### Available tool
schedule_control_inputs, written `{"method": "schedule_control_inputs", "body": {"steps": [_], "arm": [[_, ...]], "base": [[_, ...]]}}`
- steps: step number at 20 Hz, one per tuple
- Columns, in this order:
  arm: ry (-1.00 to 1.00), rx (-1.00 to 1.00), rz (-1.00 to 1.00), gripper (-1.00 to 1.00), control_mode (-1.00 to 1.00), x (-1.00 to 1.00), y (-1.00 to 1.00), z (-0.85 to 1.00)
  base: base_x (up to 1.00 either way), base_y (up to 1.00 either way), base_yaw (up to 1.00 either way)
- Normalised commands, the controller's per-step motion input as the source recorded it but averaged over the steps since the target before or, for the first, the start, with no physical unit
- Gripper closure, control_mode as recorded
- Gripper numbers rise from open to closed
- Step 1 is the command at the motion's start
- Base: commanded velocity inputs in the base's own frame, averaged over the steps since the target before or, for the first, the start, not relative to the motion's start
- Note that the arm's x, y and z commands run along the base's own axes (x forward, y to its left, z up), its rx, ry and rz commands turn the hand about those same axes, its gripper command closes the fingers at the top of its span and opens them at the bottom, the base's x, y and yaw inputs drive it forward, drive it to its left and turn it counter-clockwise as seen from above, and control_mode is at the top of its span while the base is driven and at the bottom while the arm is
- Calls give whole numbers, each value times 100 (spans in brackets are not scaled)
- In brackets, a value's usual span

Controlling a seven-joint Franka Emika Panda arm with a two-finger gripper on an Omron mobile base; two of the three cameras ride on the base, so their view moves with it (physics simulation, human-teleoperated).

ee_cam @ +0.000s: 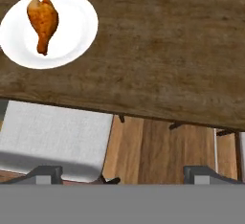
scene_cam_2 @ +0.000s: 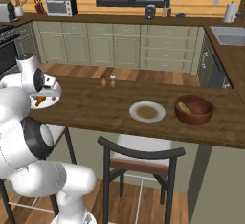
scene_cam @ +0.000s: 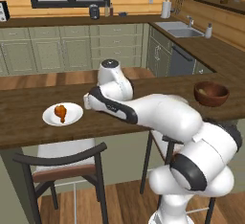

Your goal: Pick the chicken drumstick and potato from their plates and place them in the bowl. Then put the bowl in the fridge.

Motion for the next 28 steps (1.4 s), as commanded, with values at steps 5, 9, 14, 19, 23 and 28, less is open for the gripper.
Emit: {"method": "schedule_control_inputs", "body": {"steps": [5, 9, 14, 19, 23, 28], "arm": [[16, -7, 0, -100, -100, 39, 95, -4], [11, -2, 0, -100, -100, 47, 80, -22], [6, 0, 0, -100, -100, 33, 61, -35], [0, 1, 0, -100, -100, 40, 29, -40], [0, 0, 0, -100, -100, 36, 11, -42], [0, 4, 0, -100, -100, 30, 14, -41]], "base": [[0, 0, 0], [0, 0, 0], [0, 0, 0], [0, 0, 0], [0, 0, 0], [0, 0, 0]]}}
